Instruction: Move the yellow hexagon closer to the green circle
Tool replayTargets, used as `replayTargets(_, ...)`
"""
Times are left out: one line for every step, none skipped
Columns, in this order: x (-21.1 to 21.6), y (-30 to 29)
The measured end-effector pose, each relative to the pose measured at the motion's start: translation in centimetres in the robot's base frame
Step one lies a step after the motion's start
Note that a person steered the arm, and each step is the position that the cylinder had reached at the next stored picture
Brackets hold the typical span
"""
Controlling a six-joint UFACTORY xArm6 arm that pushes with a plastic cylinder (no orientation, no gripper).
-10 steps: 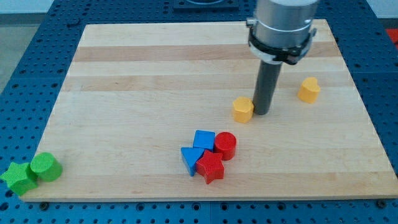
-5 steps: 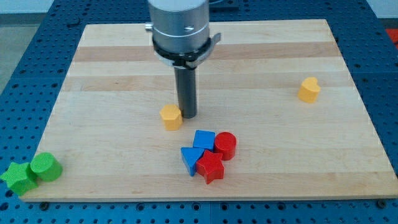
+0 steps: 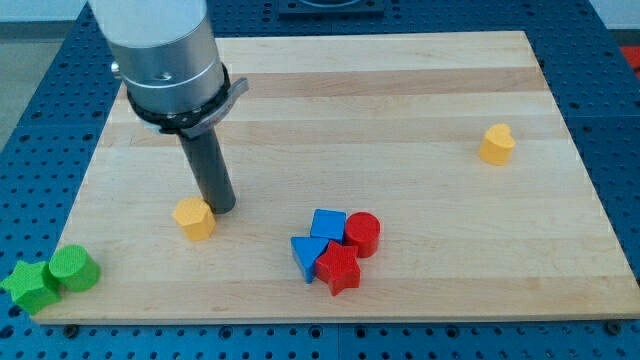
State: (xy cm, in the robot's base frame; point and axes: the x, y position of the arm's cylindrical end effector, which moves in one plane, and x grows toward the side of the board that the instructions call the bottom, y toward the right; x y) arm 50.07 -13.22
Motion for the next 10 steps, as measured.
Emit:
replayTargets(0.9,-0.8)
replayTargets(1.7,-1.9)
replayTargets(2.3,-2.7)
replayTargets(3.2,-3.4)
replayTargets(3.9,-4.2)
replayTargets(4.0,-5.5)
replayTargets(4.0,-6.7)
replayTargets(4.1,-7.4)
replayTargets(4.1,-7.5)
replayTargets(3.4,-7.2)
